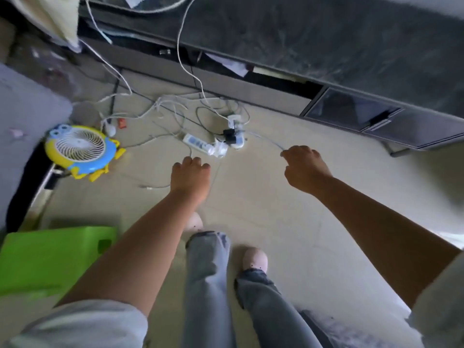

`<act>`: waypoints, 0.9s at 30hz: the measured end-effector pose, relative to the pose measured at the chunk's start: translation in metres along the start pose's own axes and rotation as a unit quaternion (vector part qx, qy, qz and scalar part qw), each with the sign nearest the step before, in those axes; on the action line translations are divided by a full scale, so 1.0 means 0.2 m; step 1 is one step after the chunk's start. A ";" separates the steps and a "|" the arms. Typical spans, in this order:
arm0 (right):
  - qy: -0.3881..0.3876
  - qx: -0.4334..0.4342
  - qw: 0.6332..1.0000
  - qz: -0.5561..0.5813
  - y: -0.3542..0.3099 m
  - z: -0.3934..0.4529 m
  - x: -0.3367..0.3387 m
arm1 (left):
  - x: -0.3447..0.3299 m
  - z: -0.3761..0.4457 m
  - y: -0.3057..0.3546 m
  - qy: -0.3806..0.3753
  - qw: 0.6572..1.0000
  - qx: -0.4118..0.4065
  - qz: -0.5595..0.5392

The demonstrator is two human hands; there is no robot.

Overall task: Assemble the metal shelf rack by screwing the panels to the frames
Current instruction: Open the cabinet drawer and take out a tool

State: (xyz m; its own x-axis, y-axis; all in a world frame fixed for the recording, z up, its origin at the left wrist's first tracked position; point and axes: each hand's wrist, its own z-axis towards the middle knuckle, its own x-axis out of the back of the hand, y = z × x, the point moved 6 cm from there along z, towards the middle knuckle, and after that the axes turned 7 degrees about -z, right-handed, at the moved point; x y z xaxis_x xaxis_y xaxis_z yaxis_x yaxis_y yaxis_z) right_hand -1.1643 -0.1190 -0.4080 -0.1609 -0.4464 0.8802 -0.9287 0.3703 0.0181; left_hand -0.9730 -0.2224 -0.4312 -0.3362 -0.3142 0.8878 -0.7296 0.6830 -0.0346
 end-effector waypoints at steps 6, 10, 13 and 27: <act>0.035 -0.062 0.995 0.064 0.13 0.34 0.19 | 0.26 0.47 -0.17 0.063 0.998 -0.007 -0.010; 0.044 -0.137 0.984 0.103 0.18 0.58 0.27 | 0.38 0.75 -0.30 0.062 0.997 -0.043 -0.001; 0.016 -0.175 0.975 0.132 0.12 0.72 0.24 | 0.44 0.93 -0.36 0.085 0.994 -0.075 0.003; 0.056 -0.181 0.970 0.152 0.11 1.66 -0.35 | 0.27 2.11 -0.20 0.243 0.943 -0.216 -0.063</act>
State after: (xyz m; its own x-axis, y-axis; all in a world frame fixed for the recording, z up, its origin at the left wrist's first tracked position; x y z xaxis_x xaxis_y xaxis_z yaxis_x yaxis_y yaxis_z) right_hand -1.2839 -0.3511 -0.6266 -0.3517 -0.1881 0.9170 -0.6625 0.7421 -0.1018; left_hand -1.2122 -0.5450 -0.5754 0.1267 -0.1427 0.9816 -0.3989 0.8987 0.1822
